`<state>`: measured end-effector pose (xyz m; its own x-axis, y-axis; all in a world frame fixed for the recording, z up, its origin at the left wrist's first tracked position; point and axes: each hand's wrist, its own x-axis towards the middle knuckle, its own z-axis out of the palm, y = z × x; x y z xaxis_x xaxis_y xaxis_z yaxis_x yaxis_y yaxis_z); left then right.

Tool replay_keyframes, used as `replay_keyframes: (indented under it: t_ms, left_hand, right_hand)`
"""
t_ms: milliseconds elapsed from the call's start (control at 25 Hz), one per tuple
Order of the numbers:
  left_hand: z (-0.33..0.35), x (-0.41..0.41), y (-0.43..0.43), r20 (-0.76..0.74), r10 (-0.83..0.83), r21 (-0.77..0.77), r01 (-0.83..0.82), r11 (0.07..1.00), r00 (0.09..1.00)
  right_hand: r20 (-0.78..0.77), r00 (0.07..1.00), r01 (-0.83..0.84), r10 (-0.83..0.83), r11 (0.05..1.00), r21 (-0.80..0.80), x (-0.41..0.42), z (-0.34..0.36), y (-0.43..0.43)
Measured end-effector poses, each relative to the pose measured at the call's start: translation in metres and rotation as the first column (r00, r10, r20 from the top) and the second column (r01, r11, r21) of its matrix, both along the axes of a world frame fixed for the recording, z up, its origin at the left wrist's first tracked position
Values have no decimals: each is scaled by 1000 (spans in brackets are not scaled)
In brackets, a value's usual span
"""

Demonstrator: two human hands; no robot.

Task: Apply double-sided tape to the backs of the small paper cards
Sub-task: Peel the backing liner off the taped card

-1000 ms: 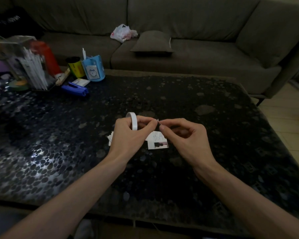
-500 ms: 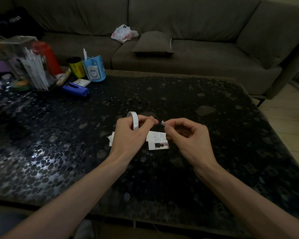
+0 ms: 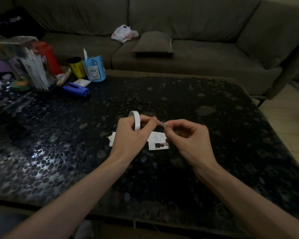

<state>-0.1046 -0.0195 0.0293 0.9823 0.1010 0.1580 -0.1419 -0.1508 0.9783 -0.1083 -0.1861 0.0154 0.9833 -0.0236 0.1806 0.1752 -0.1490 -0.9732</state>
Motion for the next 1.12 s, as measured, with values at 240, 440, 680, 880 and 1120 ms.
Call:
replay_keyframes:
  t_ms: [240, 440, 680, 880, 1120]
  left_hand:
    - [-3, 0, 2, 55, -23, 39, 21, 999, 998]
    - [-6, 1, 2, 115, -52, 129, 37, 991, 992]
    - [-10, 3, 4, 144, -42, 185, 15, 983, 989]
    - [-11, 4, 5, 140, -5, 188, -22, 982, 990]
    - [-9, 2, 4, 94, -11, 156, -4, 988, 995]
  right_hand:
    - [-20, 1000, 7, -7, 1000, 10, 0, 2, 2]
    - [-13, 1000, -9, 9, 1000, -3, 0, 1, 2]
    - [-8, 1000, -23, 23, 999, -24, 0, 1, 1]
    - [5, 998, -54, 55, 998, -31, 0, 1, 1]
    - [-1, 999, -54, 54, 998, -22, -1, 1, 0]
